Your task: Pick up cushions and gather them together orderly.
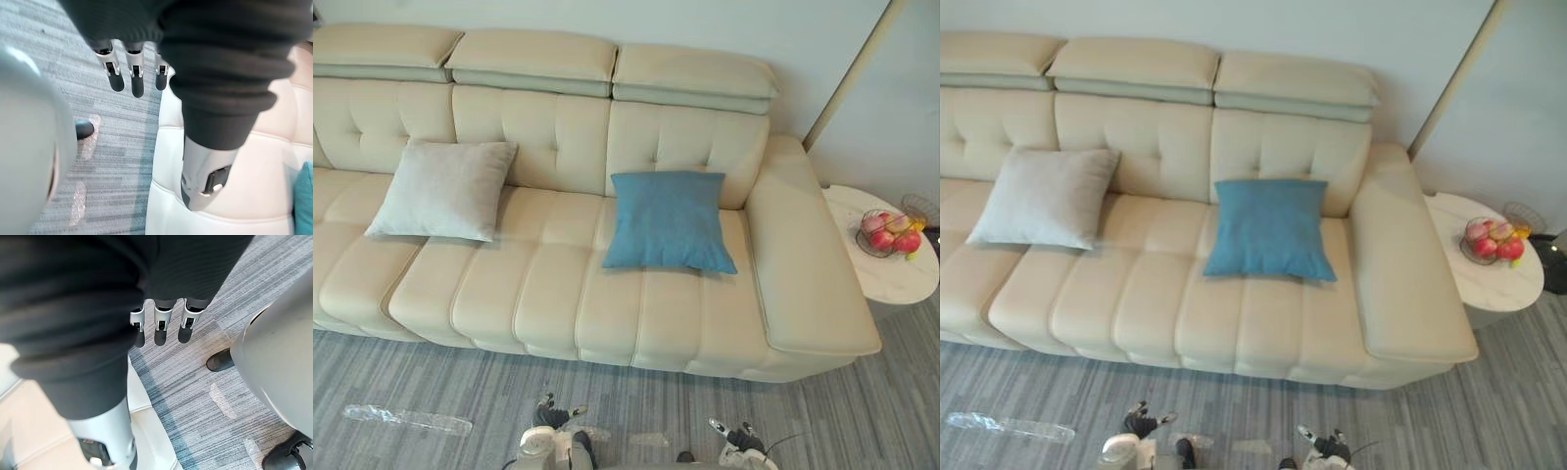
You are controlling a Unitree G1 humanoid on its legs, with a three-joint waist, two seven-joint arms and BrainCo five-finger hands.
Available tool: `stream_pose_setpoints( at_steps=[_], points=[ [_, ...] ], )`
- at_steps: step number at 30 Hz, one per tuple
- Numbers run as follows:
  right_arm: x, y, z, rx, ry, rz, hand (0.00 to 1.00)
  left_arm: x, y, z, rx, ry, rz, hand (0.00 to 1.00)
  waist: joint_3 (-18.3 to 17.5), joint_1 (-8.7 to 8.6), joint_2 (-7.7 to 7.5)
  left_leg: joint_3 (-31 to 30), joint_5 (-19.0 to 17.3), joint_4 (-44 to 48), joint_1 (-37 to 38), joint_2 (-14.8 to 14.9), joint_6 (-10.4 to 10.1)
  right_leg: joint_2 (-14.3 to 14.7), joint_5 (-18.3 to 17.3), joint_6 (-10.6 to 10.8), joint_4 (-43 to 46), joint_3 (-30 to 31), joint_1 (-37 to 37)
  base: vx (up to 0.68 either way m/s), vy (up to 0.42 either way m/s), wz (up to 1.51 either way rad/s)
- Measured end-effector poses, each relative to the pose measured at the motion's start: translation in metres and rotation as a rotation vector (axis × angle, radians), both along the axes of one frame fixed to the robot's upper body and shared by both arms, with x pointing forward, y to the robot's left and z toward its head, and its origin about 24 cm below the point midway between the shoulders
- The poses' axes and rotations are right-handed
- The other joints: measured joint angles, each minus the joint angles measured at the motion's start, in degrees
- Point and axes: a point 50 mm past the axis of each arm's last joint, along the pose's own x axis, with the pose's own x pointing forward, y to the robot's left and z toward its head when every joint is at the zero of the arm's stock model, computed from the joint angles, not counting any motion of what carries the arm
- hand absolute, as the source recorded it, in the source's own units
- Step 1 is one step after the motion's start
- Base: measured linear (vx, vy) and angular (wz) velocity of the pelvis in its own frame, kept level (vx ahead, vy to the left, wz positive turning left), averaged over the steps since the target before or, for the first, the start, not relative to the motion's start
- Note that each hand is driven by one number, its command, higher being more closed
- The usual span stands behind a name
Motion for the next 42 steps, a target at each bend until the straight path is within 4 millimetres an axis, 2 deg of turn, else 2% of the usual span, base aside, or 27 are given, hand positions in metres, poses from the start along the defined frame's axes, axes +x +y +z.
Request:
stream_pose_setpoints(
  at_steps=[2, 8, 9, 15, 19, 22, 27, 30, 33, 35, 37, 39, 40, 41, 42],
  points=[
    [-0.001, -0.003, -0.001, -0.002, 0.016, 0.004, 0.0, -0.002, 0.002, 0.0, 0.011, 0.008, -0.008, 0.0, -0.02, -0.03, -0.02, -2.09, 0.83, -2.28, 1.58, -0.72, -0.17, 0.09, 0.04, -0.06, -0.87, -0.07, 1.02, 0.06, -0.04, -0.01],
    [0.005, -0.008, 0.001, -0.016, 0.01, 0.012, 0.0, -0.008, 0.003, -0.004, 0.017, 0.04, -0.02, 0.0, 0.08, -0.28, -0.15, -3.18, 2.52, -7.08, 4.51, -1.07, -0.51, 0.66, 0.65, -1.03, -2.79, -0.12, 2.58, 0.06, -0.034, 0.0],
    [0.006, -0.02, 0.003, -0.066, 0.021, 0.069, 0.0, -0.012, 0.015, -0.004, 0.052, 0.063, -0.022, 0.0, 2.62, -2.48, 0.16, -4.65, 5.29, -16.78, 12.05, -1.92, -0.79, 0.81, 0.34, -0.88, -2.72, 0.98, 4.86, 0.0, 0.0, 0.0],
    [0.004, -0.021, 0.002, -0.066, 0.025, 0.067, 0.0, -0.012, 0.014, -0.004, 0.051, 0.063, -0.024, 0.0, 2.69, -2.73, 0.05, -4.73, 5.29, -16.78, 12.1, -1.92, -0.79, 0.77, 0.34, -0.88, -2.6, 0.82, 4.98, 0.0, 0.0, 0.0],
    [-0.009, -0.023, 0.0, -0.067, 0.048, 0.065, 0.0, -0.012, 0.011, -0.005, 0.047, 0.066, -0.06, 0.0, 2.86, -3.11, 0.27, -4.31, 5.3, -16.77, 13.2, -1.9, -0.79, 0.72, 0.23, -0.88, -2.08, 1.04, 5.89, 0.0, -0.002, -0.03],
    [-0.023, -0.025, -0.002, -0.071, 0.087, 0.076, 0.0, -0.012, 0.009, -0.005, 0.027, 0.069, -0.087, 0.0, 3.33, -4.61, 0.97, -3.01, 5.3, -16.74, 14.7, -1.84, -0.79, 0.56, -1.77, -1.17, 1.33, 1.95, 5.66, 0.0, -0.017, -0.08],
    [-0.038, -0.034, -0.002, -0.094, 0.125, 0.108, 0.0, -0.011, 0.002, -0.006, -0.011, 0.068, -0.116, 0.0, 3.96, -5.81, 2.19, -0.01, 5.33, -16.63, 16.13, -1.55, -0.87, 1.04, -6.07, -0.41, 6.58, 7.07, 3.02, -0.05, -0.057, -0.3],
    [-0.041, -0.041, -0.001, -0.111, 0.134, 0.109, 0.0, -0.011, -0.007, -0.007, -0.039, 0.066, -0.118, 0.0, 3.87, -6.16, 2.95, 2.19, 5.52, -16.77, 16.42, -0.6, -1.2, 2.32, -6.42, -0.65, 8.38, 9.44, 1.11, -0.07, -0.079, -0.36],
    [-0.038, -0.04, -0.001, -0.122, 0.136, 0.142, 0.0, -0.012, -0.008, -0.007, -0.044, 0.067, -0.117, 0.0, 4.1, -6.45, 2.86, 5.39, 5.41, -16.84, 17.15, 0.4, -1.6, 3.7, -6.61, -0.96, 9.63, 12.24, -0.42, -0.06, -0.061, -0.44],
    [-0.034, -0.038, 0.0, -0.126, 0.124, 0.152, 0.0, -0.013, -0.008, -0.007, -0.043, 0.071, -0.115, 0.0, 4.13, -6.49, 2.87, 7.79, 5.41, -16.84, 17.21, 0.85, -1.94, 4.52, -6.16, -1.27, 9.89, 14.16, -1.58, -0.05, -0.038, -0.61],
    [-0.02, -0.034, 0.004, -0.134, 0.078, 0.181, 0.0, -0.013, -0.005, -0.007, -0.041, 0.069, -0.098, 0.0, 4.42, -6.49, 2.81, 12.72, 5.07, -16.83, 17.19, 1.75, -2.73, 6.19, -4.59, -1.5, 9.85, 17.88, -4.22, -0.05, -0.021, -0.96],
    [-0.006, -0.031, 0.009, -0.154, 0.032, 0.224, 0.0, -0.006, -0.003, -0.005, -0.034, 0.052, -0.098, 0.0, 4.75, -6.39, 2.36, 18.95, 4.69, -16.65, 17.02, 3.29, -3.36, 7.74, -1.25, -1.14, 8.9, 20.19, -6.99, -0.06, -0.022, -1.44],
    [0.002, -0.026, 0.011, -0.157, 0.002, 0.235, 0.0, 0.002, 0.001, -0.001, -0.02, 0.026, -0.099, 0.0, 5.13, -6.22, 1.92, 22.45, 4.36, -15.96, 16.91, 4.28, -3.94, 7.66, 0.21, -1.0, 8.12, 16.98, -8.67, -0.08, -0.026, -1.58],
    [0.007, -0.02, 0.011, -0.148, -0.013, 0.244, 0.0, 0.008, 0.008, 0.002, -0.001, 0.003, -0.103, 0.0, 5.77, -6.31, 1.64, 24.17, 4.23, -15.19, 16.75, 4.67, -4.09, 6.52, 0.47, -2.12, 8.1, 11.72, -9.71, -0.06, -0.057, -1.23],
    [0.009, -0.017, 0.012, -0.147, -0.022, 0.248, 0.0, 0.019, 0.015, 0.008, 0.022, -0.03, -0.108, 0.0, 5.98, -7.61, 0.52, 25.88, 3.94, -13.74, 16.57, 5.54, -4.46, 3.4, 1.16, -3.45, 8.71, 2.74, -10.25, -0.04, -0.076, -0.89]
  ],
)
